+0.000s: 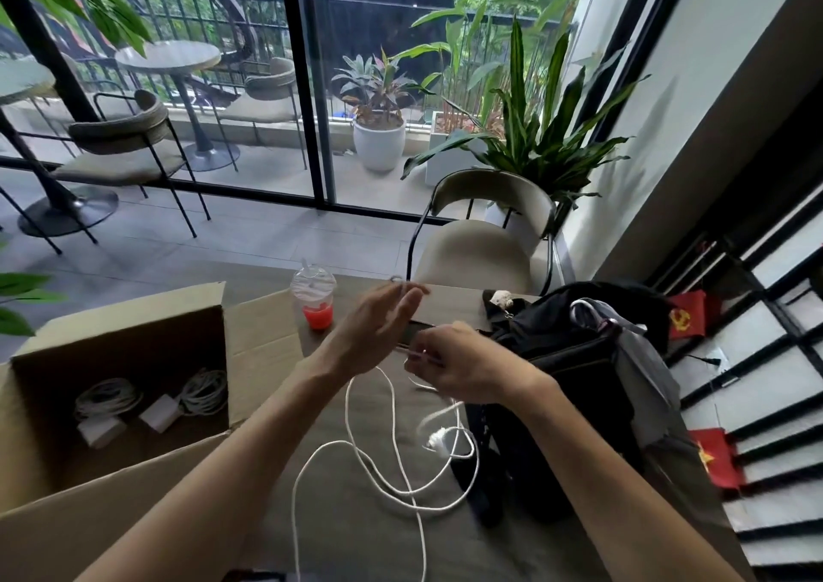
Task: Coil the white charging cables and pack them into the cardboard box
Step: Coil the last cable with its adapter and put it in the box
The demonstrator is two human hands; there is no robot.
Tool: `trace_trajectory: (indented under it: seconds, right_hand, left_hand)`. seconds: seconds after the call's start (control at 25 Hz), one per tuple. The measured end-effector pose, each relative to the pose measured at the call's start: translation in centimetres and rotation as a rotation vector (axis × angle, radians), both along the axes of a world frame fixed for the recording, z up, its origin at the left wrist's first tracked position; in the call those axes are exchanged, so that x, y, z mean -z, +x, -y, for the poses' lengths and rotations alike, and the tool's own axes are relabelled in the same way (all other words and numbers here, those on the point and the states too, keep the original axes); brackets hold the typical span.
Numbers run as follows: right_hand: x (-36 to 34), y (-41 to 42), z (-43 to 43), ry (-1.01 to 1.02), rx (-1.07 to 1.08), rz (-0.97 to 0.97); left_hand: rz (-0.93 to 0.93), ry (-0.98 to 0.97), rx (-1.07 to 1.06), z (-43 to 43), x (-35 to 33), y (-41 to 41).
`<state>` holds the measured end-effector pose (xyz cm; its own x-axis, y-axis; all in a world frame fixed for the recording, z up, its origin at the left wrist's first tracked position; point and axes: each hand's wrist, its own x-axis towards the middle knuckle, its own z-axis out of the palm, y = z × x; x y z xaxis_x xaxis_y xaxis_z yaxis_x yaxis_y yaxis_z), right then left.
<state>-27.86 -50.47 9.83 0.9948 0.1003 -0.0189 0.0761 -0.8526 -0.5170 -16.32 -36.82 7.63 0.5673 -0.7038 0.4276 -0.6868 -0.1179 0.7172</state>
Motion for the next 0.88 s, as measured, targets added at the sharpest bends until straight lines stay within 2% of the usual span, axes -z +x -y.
trace_trajectory:
  seconds: [0.04,0.08,0.16,0.24,0.32,0.36,0.4,0.44,0.48,0.56,0.6,0.64,0.68,0.72,0.8,0.84,0.88]
  right_hand:
    - [-0.8,0.0,0.6,0.029,-0.015,0.073]
    - [-1.7,0.3,1.3,0.084,-0.008,0.145]
    - [-2.7,0.8,2.8,0.188,0.061,0.277]
    - [-2.6,1.1,3.3,0.323,0.15,0.339]
    - [-1.6,0.7,2.9,0.439,0.19,0.314]
    - [-0.8,0.4,2.1,0.449,0.186,0.261]
    - [0.0,0.0,1.2,0.408,0.171,0.171]
    - [0.6,-0.3,0.4,0.311,0.142,0.072]
    - [1.0,-0.6,-0.3,0.19,0.106,0.002]
    - [0.4,-0.9,-1.1,0.018,0.004,-0.014]
    - [-0.6,-1.0,-1.1,0.007,-0.048,0.023]
    - [-1.7,-0.9,-0.9,0.035,-0.086,0.076]
    - [-2.9,-0.8,-0.6,0.084,-0.103,0.144]
    - [-3.9,-0.6,-0.3,0.132,-0.097,0.212]
    - [-5.0,-0.1,0.4,0.212,-0.029,0.297]
    - [-5.0,0.2,0.7,0.27,0.017,0.317]
    - [-4.7,0.3,0.6,0.349,0.053,0.325]
  left_hand:
    - [-0.022,0.096,0.082,-0.3,-0.2,0.2]
    - [-0.146,0.18,0.175,-0.8,-0.3,0.2]
    - [-0.58,0.25,0.437,-1.5,-0.4,-0.5]
    - [-1.012,0.065,0.75,-1.8,-0.9,-2.0]
    - [-1.298,-0.303,0.96,-1.4,-1.5,-3.0]
    - [-1.423,-0.468,0.953,-1.2,-1.9,-2.9]
    - [-1.491,-0.574,0.842,-0.9,-2.2,-2.6]
    - [-1.437,-0.614,0.652,-0.5,-2.4,-2.2]
    - [-1.223,-0.561,0.389,-0.1,-2.3,-1.7]
    - [-0.467,-0.262,-0.023,-0.2,-1.3,-1.0]
    - [-0.141,-0.107,-0.104,-0.4,-1.0,-0.7]
    - [0.052,0.03,-0.109,-0.7,-0.7,-0.4]
    - [0.084,0.134,-0.053,-1.1,-0.5,-0.1]
    - [-0.034,0.211,0.053,-1.6,-0.4,0.0]
    - [-0.618,0.208,0.413,-2.2,-0.5,-0.5]
    - [-0.882,0.12,0.611,-2.3,-0.9,-1.3]
    - [-1.048,-0.013,0.758,-2.5,-1.3,-1.9]
